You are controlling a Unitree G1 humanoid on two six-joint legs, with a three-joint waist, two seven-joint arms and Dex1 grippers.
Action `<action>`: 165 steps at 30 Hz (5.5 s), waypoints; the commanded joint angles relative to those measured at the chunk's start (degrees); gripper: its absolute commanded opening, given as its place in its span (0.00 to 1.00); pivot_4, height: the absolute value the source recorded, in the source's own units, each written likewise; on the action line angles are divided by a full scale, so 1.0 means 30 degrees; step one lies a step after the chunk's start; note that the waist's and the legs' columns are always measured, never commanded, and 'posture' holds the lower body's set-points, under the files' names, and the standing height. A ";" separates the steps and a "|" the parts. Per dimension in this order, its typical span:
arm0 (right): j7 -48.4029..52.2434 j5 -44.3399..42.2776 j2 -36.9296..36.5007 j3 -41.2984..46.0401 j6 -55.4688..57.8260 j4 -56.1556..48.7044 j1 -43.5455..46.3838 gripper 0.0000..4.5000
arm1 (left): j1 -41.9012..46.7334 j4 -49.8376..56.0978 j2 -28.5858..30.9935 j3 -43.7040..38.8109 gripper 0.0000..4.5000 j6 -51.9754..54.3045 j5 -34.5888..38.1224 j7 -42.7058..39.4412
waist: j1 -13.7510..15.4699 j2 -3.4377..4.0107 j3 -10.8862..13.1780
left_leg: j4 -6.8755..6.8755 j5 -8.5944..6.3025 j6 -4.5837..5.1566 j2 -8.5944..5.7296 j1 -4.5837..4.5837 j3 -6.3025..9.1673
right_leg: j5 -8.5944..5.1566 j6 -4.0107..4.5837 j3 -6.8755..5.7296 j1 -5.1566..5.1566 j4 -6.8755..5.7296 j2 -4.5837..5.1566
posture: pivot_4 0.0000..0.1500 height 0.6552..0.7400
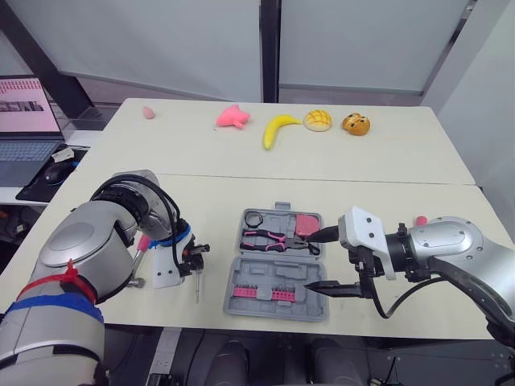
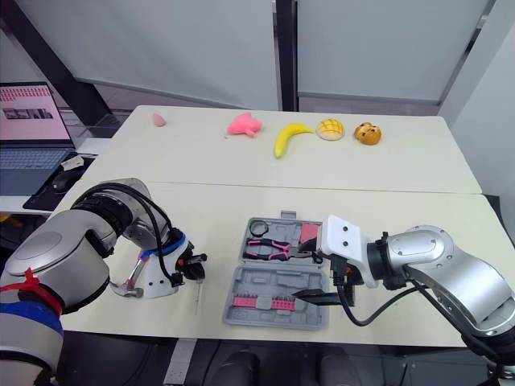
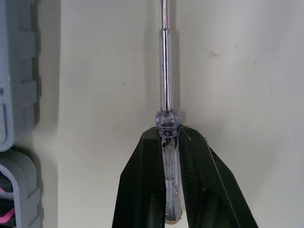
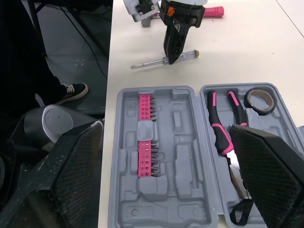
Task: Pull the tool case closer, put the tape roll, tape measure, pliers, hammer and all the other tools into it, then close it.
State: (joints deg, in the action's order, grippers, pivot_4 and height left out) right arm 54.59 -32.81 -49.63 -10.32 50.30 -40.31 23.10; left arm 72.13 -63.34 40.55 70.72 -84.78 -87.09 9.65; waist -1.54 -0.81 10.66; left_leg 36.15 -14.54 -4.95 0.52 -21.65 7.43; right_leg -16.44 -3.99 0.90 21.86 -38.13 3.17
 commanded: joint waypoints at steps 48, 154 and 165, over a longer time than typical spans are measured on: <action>-0.1476 0.2497 0.2336 -0.3376 0.0064 0.1536 0.1719 1.00 | -0.3702 -0.1852 0.5377 -0.7829 0.02 -0.1164 1.3342 -0.5489 | -0.0111 -0.0090 0.0026 | 0.0257 0.0005 -0.0005 0.0004 -0.0093 0.0002 | 0.0051 0.0092 0.0006 0.0133 -0.0295 -0.0009 | 1.00 0.96; -0.1058 0.4124 0.3540 -0.3852 -0.1364 0.2345 0.2336 1.00 | -2.2971 2.3757 -0.6186 -2.5846 0.68 4.1475 3.4074 -0.7812 | -0.0082 -0.0053 0.0007 | 0.0215 0.0001 -0.0004 0.0029 -0.0073 0.0030 | 0.0089 0.0190 0.0009 0.0129 -0.0229 -0.0037 | 1.00 0.96; -0.1071 0.4099 0.3376 -0.3762 -0.1365 0.2236 0.2189 1.00 | -2.2845 2.3322 -0.6072 -2.6056 0.43 4.1419 3.3873 -0.8005 | -0.0080 -0.0054 0.0007 | 0.0212 0.0001 -0.0004 0.0029 -0.0073 0.0029 | 0.0088 0.0189 0.0010 0.0129 -0.0228 -0.0036 | 1.00 0.96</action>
State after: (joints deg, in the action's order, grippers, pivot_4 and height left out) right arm 51.26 -20.29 -39.18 -23.14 46.92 -32.21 29.78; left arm 3.72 6.80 22.21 -7.08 39.46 14.96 -14.33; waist -1.78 -0.97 10.68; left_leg 36.78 -14.54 -4.96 0.61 -21.87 7.52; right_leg -16.18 -3.42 0.93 22.24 -38.81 3.06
